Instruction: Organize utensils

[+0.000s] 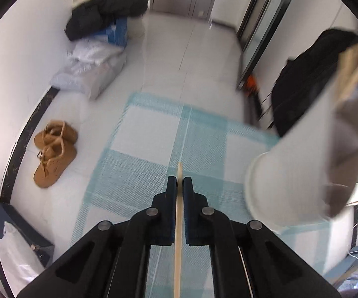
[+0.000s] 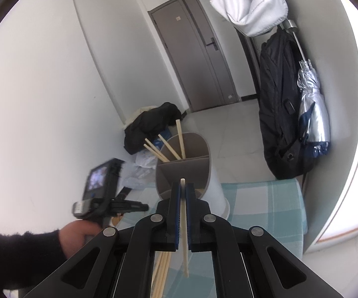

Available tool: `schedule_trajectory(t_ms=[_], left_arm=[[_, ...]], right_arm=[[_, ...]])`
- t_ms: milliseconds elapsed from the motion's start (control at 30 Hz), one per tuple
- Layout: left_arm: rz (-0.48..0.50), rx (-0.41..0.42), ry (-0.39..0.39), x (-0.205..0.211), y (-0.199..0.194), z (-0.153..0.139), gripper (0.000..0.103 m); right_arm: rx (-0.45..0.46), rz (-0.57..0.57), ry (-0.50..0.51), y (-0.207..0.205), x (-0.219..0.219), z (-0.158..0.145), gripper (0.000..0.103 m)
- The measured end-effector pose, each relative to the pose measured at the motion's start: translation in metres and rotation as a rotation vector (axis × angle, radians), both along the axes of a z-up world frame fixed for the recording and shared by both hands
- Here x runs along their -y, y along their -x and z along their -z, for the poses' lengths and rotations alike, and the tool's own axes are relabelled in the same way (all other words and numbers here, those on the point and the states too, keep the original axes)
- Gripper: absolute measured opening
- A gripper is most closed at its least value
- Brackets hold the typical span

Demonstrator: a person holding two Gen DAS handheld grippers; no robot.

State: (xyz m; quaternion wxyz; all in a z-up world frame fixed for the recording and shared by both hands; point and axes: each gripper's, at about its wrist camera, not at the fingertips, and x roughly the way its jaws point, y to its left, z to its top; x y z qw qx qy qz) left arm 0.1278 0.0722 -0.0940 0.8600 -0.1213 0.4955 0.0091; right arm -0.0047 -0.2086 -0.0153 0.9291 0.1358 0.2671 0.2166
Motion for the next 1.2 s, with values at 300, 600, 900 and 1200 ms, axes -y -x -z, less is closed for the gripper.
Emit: schedule_trajectory(t_ms=[300, 600, 900, 1200], left_arm=[[0.115, 0.307, 0.057, 0.021, 0.072, -0.074, 0.001], [0.220, 0.337, 0.014, 0.032, 0.098, -0.089, 0.001], [0.284, 0.326, -0.020, 0.048, 0.116, -0.104, 0.001], [0.317, 0.330, 0.032, 0.066, 0.111, -0.148, 0.001]], right_arm=[[0.035, -0.036, 0.066, 0.015, -0.027, -0.001, 0.003], [0.019, -0.032, 0.115, 0.020, -0.041, 0.006, 0.003], [0.032, -0.016, 0.093, 0.022, -0.043, -0.001, 0.003], [0.085, -0.013, 0.074, 0.017, -0.039, -0.039, 0.003]])
